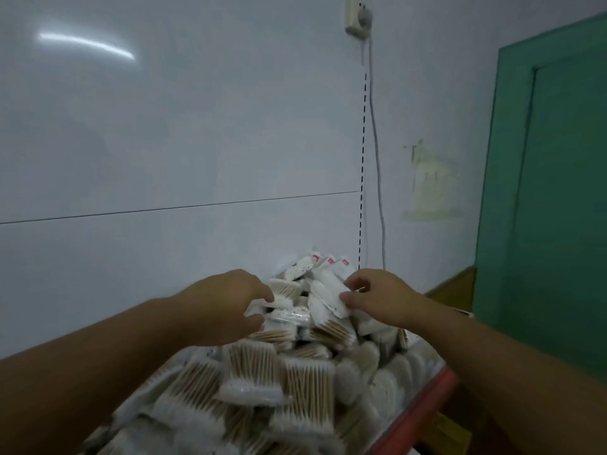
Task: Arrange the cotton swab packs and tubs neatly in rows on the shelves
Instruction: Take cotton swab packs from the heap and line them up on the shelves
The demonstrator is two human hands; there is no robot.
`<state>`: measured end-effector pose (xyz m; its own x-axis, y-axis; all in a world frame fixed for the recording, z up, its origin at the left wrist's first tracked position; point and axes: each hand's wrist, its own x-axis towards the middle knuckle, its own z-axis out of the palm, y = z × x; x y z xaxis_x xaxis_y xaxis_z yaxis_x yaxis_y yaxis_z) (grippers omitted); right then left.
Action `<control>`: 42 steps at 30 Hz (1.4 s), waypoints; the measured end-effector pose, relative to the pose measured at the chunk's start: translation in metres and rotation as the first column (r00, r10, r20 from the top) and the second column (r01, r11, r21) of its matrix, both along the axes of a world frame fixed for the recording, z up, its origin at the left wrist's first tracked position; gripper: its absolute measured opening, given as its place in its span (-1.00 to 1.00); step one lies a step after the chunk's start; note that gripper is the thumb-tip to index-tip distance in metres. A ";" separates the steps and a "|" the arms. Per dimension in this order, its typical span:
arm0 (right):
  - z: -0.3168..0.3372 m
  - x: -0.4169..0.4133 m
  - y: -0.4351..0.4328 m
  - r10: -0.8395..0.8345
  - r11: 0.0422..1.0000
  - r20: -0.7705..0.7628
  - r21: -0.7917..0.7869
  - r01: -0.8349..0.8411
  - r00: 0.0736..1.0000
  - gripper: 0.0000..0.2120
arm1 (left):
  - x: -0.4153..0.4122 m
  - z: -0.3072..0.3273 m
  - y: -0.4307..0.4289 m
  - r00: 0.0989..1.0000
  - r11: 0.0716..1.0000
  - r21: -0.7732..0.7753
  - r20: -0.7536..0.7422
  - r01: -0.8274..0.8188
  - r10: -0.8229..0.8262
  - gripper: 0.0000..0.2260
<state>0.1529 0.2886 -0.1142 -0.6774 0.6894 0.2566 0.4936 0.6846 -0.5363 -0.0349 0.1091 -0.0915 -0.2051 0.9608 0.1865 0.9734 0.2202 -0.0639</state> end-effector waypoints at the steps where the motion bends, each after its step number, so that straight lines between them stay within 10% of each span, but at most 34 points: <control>1: 0.000 -0.003 0.005 0.009 0.999 -0.036 -0.035 -0.010 0.999 -0.73 | 0.003 0.001 0.005 1.000 1.000 -0.007 -0.010 -0.011 0.011 -0.63; 10: 0.004 0.000 0.034 0.038 0.938 -0.296 -0.318 -0.136 0.955 -0.91 | 0.016 0.008 0.026 0.991 0.997 0.037 0.117 -0.063 0.058 -0.64; 17: 0.018 -0.002 0.030 -0.203 0.840 -0.682 -0.490 -0.233 0.703 -0.81 | 0.013 0.020 0.031 0.922 0.966 0.246 0.386 -0.077 -0.025 -0.74; 19: 0.024 -0.001 0.019 -0.140 0.849 -0.737 -0.433 -0.303 0.661 -0.81 | 0.016 0.031 0.033 0.641 0.928 0.291 0.763 -0.233 -0.079 -0.73; 21: 0.026 -0.006 0.002 0.011 0.869 -0.746 -0.322 -0.375 0.666 -0.82 | 0.020 0.040 0.032 0.102 0.948 0.141 0.988 -0.286 -0.116 -0.55; 23: 0.029 -0.012 -0.014 0.100 0.858 -0.743 -0.272 -0.435 0.662 -0.81 | 0.022 0.041 0.032 -0.076 0.973 0.079 0.992 -0.218 -0.098 -0.46; 28: 0.041 -0.024 -0.026 -0.088 0.623 -0.820 -0.489 -0.611 0.566 -0.83 | 0.018 0.039 0.028 -0.013 0.942 0.245 0.967 -0.231 -0.254 -0.56; 33: 0.037 -0.029 -0.030 -0.016 0.582 -0.740 -0.554 -0.596 0.672 -0.81 | 0.007 0.035 0.028 0.103 0.947 0.232 0.971 -0.220 -0.214 -0.55; 38: 0.023 -0.022 -0.010 0.066 0.972 -0.386 -0.182 -0.147 0.920 -0.72 | 0.001 0.020 0.030 0.160 0.946 0.187 0.976 -0.265 -0.148 -0.84; 42: -0.007 -0.016 0.010 0.023 0.999 0.114 0.028 -0.026 0.993 -0.67 | -0.012 0.025 0.026 0.040 0.905 0.209 0.977 -0.372 -0.209 -0.81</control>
